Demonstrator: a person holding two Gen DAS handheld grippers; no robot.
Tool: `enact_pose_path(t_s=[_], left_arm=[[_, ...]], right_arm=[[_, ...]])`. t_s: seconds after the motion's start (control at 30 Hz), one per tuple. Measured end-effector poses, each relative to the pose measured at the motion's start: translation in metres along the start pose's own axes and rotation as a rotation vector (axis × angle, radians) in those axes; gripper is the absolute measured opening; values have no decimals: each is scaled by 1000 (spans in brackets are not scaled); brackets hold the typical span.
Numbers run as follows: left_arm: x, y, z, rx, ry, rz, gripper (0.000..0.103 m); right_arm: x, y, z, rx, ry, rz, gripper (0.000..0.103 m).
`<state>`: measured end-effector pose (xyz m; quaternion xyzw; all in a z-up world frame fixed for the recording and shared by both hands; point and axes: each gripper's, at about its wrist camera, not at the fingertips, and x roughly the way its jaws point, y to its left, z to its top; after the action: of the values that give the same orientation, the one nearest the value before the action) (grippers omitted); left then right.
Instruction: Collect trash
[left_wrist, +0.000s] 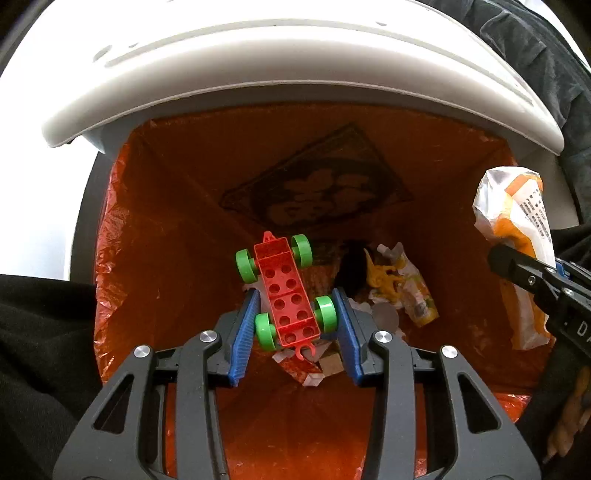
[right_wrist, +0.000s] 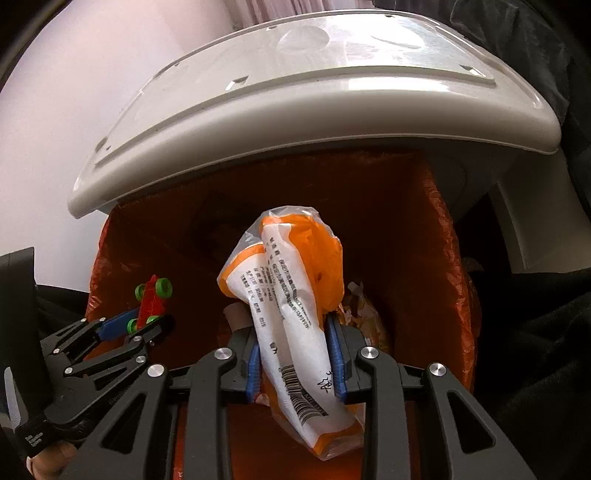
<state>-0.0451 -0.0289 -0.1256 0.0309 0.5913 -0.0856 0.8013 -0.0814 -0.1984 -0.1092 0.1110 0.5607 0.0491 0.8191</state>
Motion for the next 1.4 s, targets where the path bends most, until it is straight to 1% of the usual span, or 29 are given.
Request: enact_pose_path(t_s=[0.03,0.07,0.1,0.13,0.17,0.2,0.23,0.47,0.53,0.6,0.73,0.93,1.03,1.2,1.4], left_arm=[[1,-1,0,-2,3,2,40],[2,0,-2,-4,5,6,42],[2,0,-1,-7,9,11,47],[2,-1,-2,-10,6,16,64],[-1,-1,-3,-13,-8,26,77],[-4,0,-2,-16,-26,39,80],[-8,0,-2,-18,-49,44,81],[-19,1,-1,-21,-91,60,82],[-23,2,0,-26,-103,69,82],[-25,2,1,-31,-116,72,82],[-31,3,2,-30,-144,71,82],[-50,-1,10,2,-232,41,82],[-57,-3,12,13,-258,33,82],[-58,-3,13,20,-253,16,82],[-59,-2,11,21,-258,18,82]], right_arm=[[1,0,0,-1,3,-6,33],[2,0,-1,-1,7,-13,42],[3,0,-1,2,11,-27,55],[7,7,-1,7,5,-39,61],[5,6,-1,11,-9,-49,68],[-1,1,-2,19,-31,-61,72],[-5,0,-2,29,-48,-65,72],[-24,-12,1,109,-139,-83,79],[-29,-13,1,121,-160,-91,80],[-32,-15,1,120,-170,-99,83],[-36,-12,0,97,-188,-117,86],[-46,-10,-2,69,-234,-141,89],[-51,-10,-2,65,-254,-149,91],[-52,-10,-2,67,-257,-158,91],[-52,-9,-2,67,-258,-163,92]])
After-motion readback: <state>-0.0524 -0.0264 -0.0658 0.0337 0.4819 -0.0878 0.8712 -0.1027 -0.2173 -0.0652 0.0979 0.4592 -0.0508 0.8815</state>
